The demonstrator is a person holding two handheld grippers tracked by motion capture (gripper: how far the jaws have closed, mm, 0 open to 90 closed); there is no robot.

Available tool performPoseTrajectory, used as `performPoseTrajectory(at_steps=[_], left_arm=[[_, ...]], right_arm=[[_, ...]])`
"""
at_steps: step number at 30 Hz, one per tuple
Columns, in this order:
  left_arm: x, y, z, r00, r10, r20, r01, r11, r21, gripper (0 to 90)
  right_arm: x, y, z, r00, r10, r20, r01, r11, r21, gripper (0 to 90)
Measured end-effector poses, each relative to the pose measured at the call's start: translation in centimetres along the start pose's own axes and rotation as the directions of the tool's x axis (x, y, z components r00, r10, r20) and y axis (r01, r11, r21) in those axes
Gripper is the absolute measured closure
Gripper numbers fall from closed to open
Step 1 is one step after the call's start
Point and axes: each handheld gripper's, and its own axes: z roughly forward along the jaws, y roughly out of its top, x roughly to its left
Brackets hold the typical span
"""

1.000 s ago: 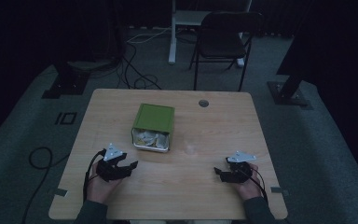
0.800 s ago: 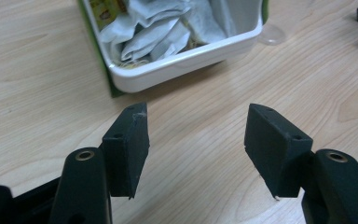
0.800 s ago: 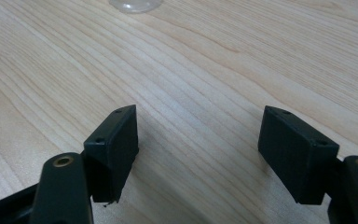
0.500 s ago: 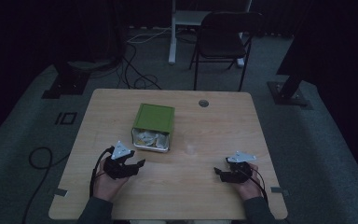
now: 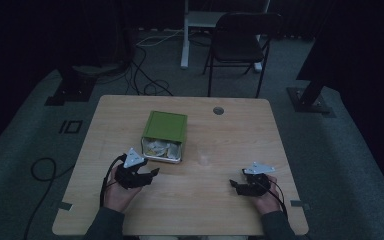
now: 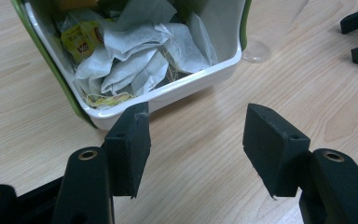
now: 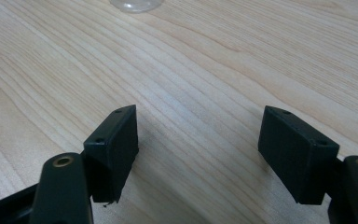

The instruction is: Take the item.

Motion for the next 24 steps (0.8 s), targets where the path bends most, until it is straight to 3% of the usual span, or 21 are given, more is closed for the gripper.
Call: performPoseTrajectory(at_steps=[24], left_arm=[[-0.3, 1.8, 2.1, 0.9998, 0.018, -0.002, -0.018, 0.9997, -0.013, 40.5]], right_arm=[[0.0, 0.0, 0.0, 1.0000, -0.001, -0.001, 0.001, 1.000, 0.000, 28.2]])
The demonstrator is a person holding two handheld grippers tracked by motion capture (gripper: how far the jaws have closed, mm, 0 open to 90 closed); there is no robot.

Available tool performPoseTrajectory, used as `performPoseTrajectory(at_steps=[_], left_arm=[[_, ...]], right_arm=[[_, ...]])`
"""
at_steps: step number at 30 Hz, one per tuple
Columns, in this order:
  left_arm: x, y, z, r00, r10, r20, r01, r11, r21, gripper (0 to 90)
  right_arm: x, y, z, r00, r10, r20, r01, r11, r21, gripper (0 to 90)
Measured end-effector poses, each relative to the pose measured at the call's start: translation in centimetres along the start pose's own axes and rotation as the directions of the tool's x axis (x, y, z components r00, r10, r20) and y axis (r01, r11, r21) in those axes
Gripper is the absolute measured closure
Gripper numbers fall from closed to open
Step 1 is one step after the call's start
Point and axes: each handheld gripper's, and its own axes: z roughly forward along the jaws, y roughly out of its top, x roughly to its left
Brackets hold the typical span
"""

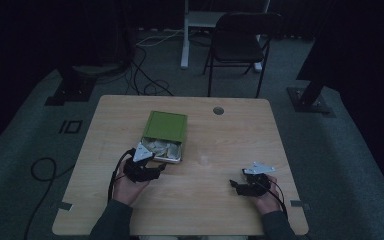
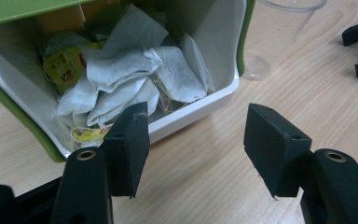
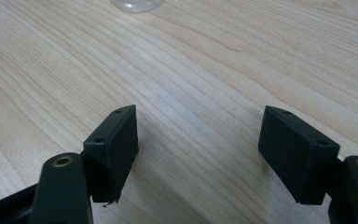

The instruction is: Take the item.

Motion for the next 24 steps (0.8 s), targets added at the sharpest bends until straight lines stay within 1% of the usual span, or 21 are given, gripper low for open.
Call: performPoseTrajectory(at_steps=[6, 10, 11, 13, 18, 19, 20, 22, 24], left_arm=[[0.1, 0.4, 0.9, 0.9999, 0.011, 0.006, -0.011, 0.9999, 0.008, 38.9], [0.0, 0.6, 1.8, 0.9997, 0.025, -0.009, -0.025, 0.9996, 0.017, 36.2], [0.0, 0.7, 2.0, 0.9997, 0.022, -0.011, -0.022, 0.9996, 0.016, 35.7], [0.0, 0.9, 2.3, 0.9999, 0.015, 0.002, -0.015, 0.9998, 0.016, 35.4], [0.0, 1.2, 3.3, 0.9997, 0.020, 0.016, -0.021, 0.9994, 0.029, 33.7], [0.0, 1.2, 3.4, 0.9997, 0.019, 0.014, -0.019, 0.9993, 0.031, 33.2], [0.0, 1.2, 3.5, 0.9998, 0.019, 0.011, -0.019, 0.9991, 0.038, 32.1], [0.1, 1.2, 3.9, 0.9998, 0.002, 0.020, -0.003, 0.9986, 0.053, 28.9], [0.2, 1.1, 4.3, 0.9998, 0.001, 0.020, -0.002, 0.9981, 0.062, 27.4]], right_arm=[[0.0, 0.0, 0.0, 1.0000, 0.000, 0.000, 0.000, 1.000, 0.000, 28.2], [0.0, 0.0, 0.0, 1.0000, 0.000, -0.001, 0.000, 1.000, 0.000, 28.2], [0.0, 0.0, 0.0, 1.0000, 0.000, -0.001, 0.000, 1.000, 0.001, 28.1], [0.0, 0.0, 0.0, 1.0000, 0.000, -0.001, 0.000, 1.000, 0.001, 28.2], [0.0, 0.0, 0.0, 1.0000, 0.000, -0.001, 0.000, 1.000, 0.000, 28.1], [0.0, 0.0, 0.0, 1.0000, 0.000, -0.001, 0.000, 1.000, 0.000, 28.2], [0.0, 0.0, 0.0, 1.0000, -0.001, -0.001, 0.001, 1.000, 0.001, 28.2], [0.0, 0.0, 0.0, 1.0000, 0.000, -0.001, 0.000, 1.000, 0.001, 28.1], [0.0, 0.0, 0.0, 1.0000, -0.001, -0.002, 0.001, 1.000, 0.001, 28.1]])
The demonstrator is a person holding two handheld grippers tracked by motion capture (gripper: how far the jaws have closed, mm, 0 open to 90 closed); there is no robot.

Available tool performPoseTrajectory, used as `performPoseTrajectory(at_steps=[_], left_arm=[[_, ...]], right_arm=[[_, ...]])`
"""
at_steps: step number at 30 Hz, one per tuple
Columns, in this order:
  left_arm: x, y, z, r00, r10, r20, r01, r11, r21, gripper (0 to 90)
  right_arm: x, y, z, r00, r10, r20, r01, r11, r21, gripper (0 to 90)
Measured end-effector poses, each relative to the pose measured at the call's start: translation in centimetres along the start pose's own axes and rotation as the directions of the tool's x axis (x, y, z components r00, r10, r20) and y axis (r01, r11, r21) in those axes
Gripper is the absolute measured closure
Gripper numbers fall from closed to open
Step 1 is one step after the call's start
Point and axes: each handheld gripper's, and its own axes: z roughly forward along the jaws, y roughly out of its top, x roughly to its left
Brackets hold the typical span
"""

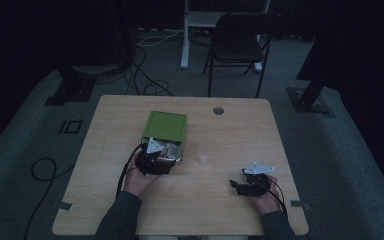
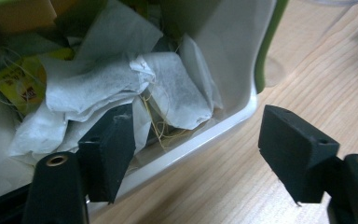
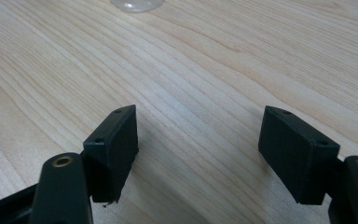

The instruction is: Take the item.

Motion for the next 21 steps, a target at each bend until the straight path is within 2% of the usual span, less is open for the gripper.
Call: performPoseTrajectory(at_steps=[8, 12, 21], left_arm=[[0.3, -0.3, 0.6, 0.9995, -0.012, 0.029, 0.011, 0.9997, 0.020, 26.8], [0.2, -0.5, 0.3, 0.9988, -0.028, 0.040, 0.027, 0.9995, 0.014, 26.8], [-0.8, -1.7, -0.8, 0.9992, -0.021, 0.034, 0.021, 0.9998, 0.002, 27.9]], right_arm=[[0.0, 0.0, 0.0, 1.0000, 0.000, 0.000, 0.000, 1.000, 0.000, 28.1], [0.0, 0.0, 0.0, 1.0000, 0.000, 0.000, 0.000, 1.000, 0.000, 28.1], [0.0, 0.0, 0.0, 1.0000, 0.000, 0.000, 0.000, 1.000, 0.000, 28.1]])
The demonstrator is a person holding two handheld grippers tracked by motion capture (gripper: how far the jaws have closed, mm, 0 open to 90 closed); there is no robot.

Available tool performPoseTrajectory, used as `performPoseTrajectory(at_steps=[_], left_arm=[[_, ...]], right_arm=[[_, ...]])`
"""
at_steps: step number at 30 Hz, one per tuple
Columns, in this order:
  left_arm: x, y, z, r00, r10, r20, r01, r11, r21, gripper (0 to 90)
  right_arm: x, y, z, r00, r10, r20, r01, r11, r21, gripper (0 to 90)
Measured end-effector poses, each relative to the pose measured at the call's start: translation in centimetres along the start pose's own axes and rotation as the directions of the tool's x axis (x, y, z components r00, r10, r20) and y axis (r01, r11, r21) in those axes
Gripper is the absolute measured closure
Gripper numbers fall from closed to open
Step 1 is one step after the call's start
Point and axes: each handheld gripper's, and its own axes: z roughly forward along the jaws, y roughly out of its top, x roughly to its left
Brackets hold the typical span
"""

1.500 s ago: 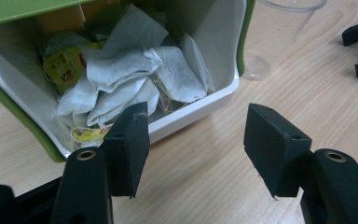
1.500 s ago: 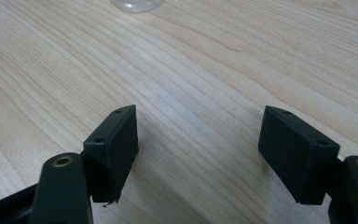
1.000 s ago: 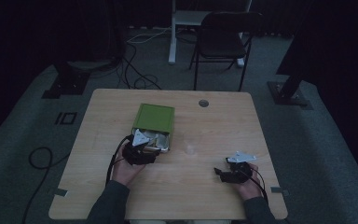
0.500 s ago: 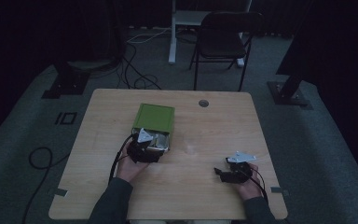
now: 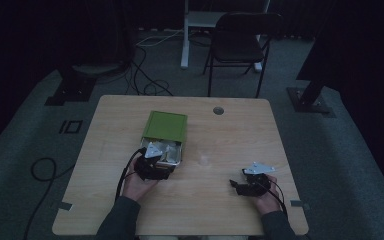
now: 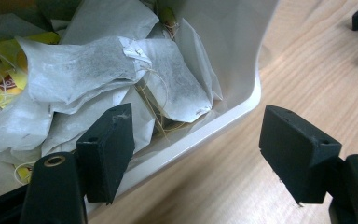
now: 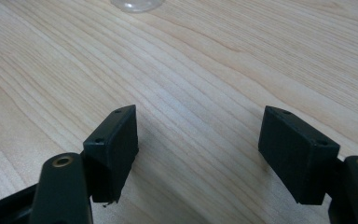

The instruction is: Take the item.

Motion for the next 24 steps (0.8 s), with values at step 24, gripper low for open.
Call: performPoseTrajectory(at_steps=[24], left_arm=[[-1.2, 0.7, -2.4, 0.9949, 0.058, -0.083, -0.064, 0.9953, -0.072, 42.0]], right_arm=[[0.0, 0.0, 0.0, 1.0000, 0.000, 0.001, 0.000, 1.000, 0.000, 28.1]])
